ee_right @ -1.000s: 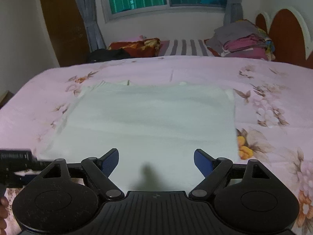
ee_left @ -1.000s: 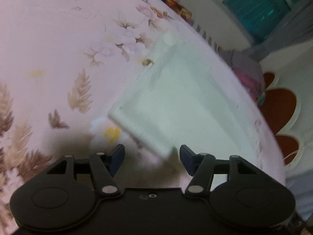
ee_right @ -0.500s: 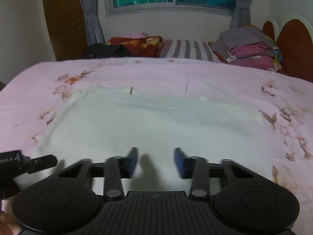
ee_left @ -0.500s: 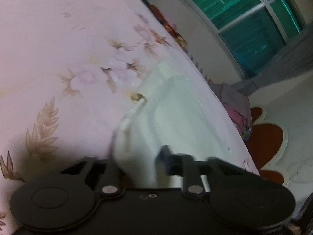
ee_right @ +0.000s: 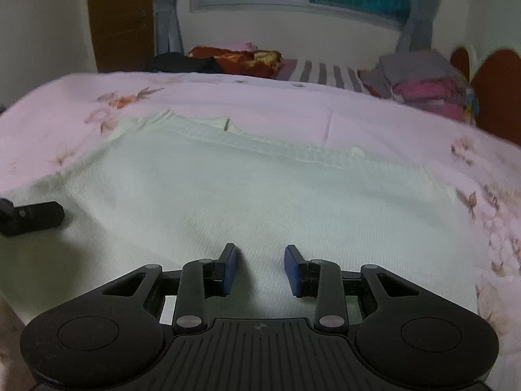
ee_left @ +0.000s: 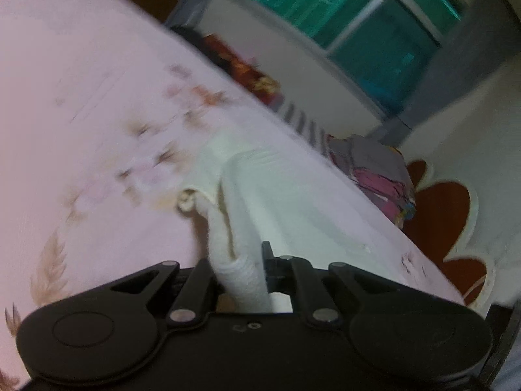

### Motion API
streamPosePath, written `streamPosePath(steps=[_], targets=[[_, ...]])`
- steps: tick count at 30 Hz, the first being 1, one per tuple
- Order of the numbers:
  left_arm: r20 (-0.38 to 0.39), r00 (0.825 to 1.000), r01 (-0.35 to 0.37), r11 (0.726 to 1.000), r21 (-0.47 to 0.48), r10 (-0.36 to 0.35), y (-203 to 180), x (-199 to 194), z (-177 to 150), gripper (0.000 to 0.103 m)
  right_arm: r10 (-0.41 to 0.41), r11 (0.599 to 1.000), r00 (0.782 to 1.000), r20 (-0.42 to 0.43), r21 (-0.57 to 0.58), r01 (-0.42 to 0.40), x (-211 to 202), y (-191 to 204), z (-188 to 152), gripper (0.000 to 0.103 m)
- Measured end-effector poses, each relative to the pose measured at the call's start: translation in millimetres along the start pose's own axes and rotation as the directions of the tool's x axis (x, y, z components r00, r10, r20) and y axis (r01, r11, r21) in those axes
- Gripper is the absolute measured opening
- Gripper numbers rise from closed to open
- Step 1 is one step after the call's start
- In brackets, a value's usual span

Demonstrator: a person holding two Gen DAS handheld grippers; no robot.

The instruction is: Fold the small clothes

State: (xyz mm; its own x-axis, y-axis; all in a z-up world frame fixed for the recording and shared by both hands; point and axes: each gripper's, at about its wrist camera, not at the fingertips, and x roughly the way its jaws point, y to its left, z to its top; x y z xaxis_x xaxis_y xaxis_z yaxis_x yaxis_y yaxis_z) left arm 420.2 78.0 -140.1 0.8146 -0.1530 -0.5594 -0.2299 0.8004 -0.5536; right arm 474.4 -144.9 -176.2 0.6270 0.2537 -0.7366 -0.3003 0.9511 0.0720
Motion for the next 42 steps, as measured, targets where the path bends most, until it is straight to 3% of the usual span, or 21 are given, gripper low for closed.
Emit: streamPosePath(steps=[3,7,14,17,18,19,21,22,23,24,25,26,28,30,35,37,38,42], targets=[[-0.002,0.999,0.054,0.993,0.109,-0.054,-34,-4,4,0.006,0.055,0.991,0.998,0.027,0.117,-0.057,-16,-18,1,0.033],[-0.067,0.985,0.170,0.947,0.272,-0.158,-93,5,-4,0.006,0.057,0.977,0.996,0.069,0.202,-0.070,-46,-43,-4,0.033],[-0.264,0.938,0.331,0.795,0.507,-0.223,-179,34,-78,0.006,-0.057,0.941,0.996,0.075,0.337,0.029,-94,-115,-29,0.033],[-0.338,0.923,0.357,0.730,0.583,-0.181,-195,44,-120,0.008,-0.102,0.916,0.993,0.063,0.395,0.069,-112,-145,-42,0.033],[-0.359,0.921,0.354,0.715,0.603,-0.153,-198,47,-133,0.011,-0.113,0.911,0.992,0.061,0.406,0.079,-117,-152,-46,0.033],[-0.375,0.919,0.345,0.706,0.619,-0.120,-198,51,-143,0.019,-0.122,0.905,0.991,0.060,0.416,0.086,-122,-158,-49,0.033],[-0.378,0.919,0.341,0.704,0.623,-0.111,-194,52,-153,0.026,-0.118,0.895,0.991,0.063,0.439,0.079,-129,-167,-51,0.034],[-0.375,0.918,0.350,0.697,0.626,-0.124,-192,47,-155,0.035,-0.113,0.891,0.991,0.067,0.449,0.071,-132,-170,-51,0.034],[-0.390,0.911,0.366,0.693,0.621,-0.133,-191,43,-155,0.049,-0.108,0.888,0.992,0.069,0.455,0.065,-134,-171,-49,0.041],[-0.405,0.903,0.384,0.692,0.612,-0.142,-190,40,-152,0.054,-0.100,0.886,0.992,0.077,0.460,0.054,-135,-174,-49,0.064],[-0.410,0.898,0.397,0.689,0.606,-0.158,-187,34,-150,0.058,-0.092,0.885,0.992,0.090,0.464,0.040,-137,-173,-49,0.074],[-0.407,0.898,0.403,0.683,0.608,-0.168,-183,28,-148,0.058,-0.084,0.885,0.991,0.106,0.464,0.026,-138,-171,-47,0.077],[-0.403,0.900,0.398,0.690,0.605,-0.166,-175,20,-140,0.058,-0.058,0.898,0.992,0.115,0.439,0.002,-137,-165,-43,0.077],[-0.391,0.905,0.385,0.718,0.580,-0.170,-166,14,-128,0.058,-0.023,0.906,0.995,0.102,0.424,-0.023,-132,-160,-41,0.077],[-0.288,0.947,0.287,0.781,0.554,-0.144,-137,-1,-93,0.058,0.052,0.906,0.997,0.056,0.416,-0.071,-126,-149,-49,0.077],[-0.255,0.961,0.234,0.793,0.563,-0.102,-126,2,-86,0.058,0.075,0.905,0.997,0.032,0.417,-0.081,-125,-145,-56,0.067],[-0.250,0.965,0.213,0.799,0.563,-0.082,-125,6,-83,0.057,0.090,0.905,0.996,0.012,0.417,-0.087,-124,-142,-60,0.054],[-0.258,0.965,0.184,0.824,0.535,-0.048,-113,10,-82,0.057,0.111,0.904,0.993,-0.027,0.419,-0.089,-122,-135,-71,0.051]])
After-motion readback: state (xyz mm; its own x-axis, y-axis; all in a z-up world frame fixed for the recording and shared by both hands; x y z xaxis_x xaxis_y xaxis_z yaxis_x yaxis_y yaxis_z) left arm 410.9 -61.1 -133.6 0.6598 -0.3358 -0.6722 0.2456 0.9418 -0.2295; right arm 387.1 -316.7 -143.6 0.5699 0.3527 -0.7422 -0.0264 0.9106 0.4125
